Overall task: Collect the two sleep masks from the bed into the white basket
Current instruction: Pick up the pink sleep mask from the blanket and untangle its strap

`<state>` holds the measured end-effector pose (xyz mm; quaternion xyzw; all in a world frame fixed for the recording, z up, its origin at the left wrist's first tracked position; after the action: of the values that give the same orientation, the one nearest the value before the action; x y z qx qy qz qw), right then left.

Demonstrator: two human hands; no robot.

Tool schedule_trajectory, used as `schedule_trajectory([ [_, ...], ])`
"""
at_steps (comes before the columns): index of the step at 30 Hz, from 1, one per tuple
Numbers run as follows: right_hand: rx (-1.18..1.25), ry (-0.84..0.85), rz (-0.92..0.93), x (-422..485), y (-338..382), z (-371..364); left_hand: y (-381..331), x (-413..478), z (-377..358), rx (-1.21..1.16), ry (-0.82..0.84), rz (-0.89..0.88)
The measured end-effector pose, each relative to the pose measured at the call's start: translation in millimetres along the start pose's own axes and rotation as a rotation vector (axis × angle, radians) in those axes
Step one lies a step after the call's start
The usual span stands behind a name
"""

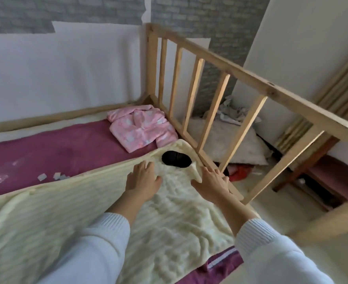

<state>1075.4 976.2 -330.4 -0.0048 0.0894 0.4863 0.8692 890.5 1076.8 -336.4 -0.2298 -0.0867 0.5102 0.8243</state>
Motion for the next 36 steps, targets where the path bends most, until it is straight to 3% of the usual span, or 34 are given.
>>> schedule_trajectory([
  [12,-0.002,0.257,-0.049,223.0,-40.9,-170.0,74.2,176.5,-207.6,-0.006,0.223,0.13],
  [18,0.084,0.133,-0.124,313.4,-41.2,-239.9,135.6,204.9,-302.7,0.112,0.273,0.144],
  [25,0.314,0.139,-0.463,369.9,-46.6,-284.7,155.1,206.5,-346.2,0.084,0.174,0.133],
  [27,0.387,0.069,-0.509,375.2,-44.6,-282.6,157.2,205.1,-348.0,0.069,0.2,0.138],
  [30,0.44,-0.064,-0.381,367.8,-33.5,-266.2,156.1,207.8,-340.8,0.025,0.305,0.171],
  [32,0.531,-0.055,-0.212,353.4,-22.0,-250.3,148.3,213.3,-323.6,-0.102,0.342,0.216],
  [36,0.551,0.003,0.058,310.7,-6.4,-204.6,123.9,218.7,-259.5,-0.454,0.033,0.269],
])
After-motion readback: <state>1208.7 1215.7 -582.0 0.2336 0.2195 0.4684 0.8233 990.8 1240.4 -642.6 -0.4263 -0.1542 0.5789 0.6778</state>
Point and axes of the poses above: each hand's wrist, its own x-axis towards the middle knuckle, its own z-axis out of the back of the hand, y = z × x, the point moved 3 cm from there along x, towards the middle knuckle, and after that the axes turned 6 degrees about -x, right-handed, at the moved point
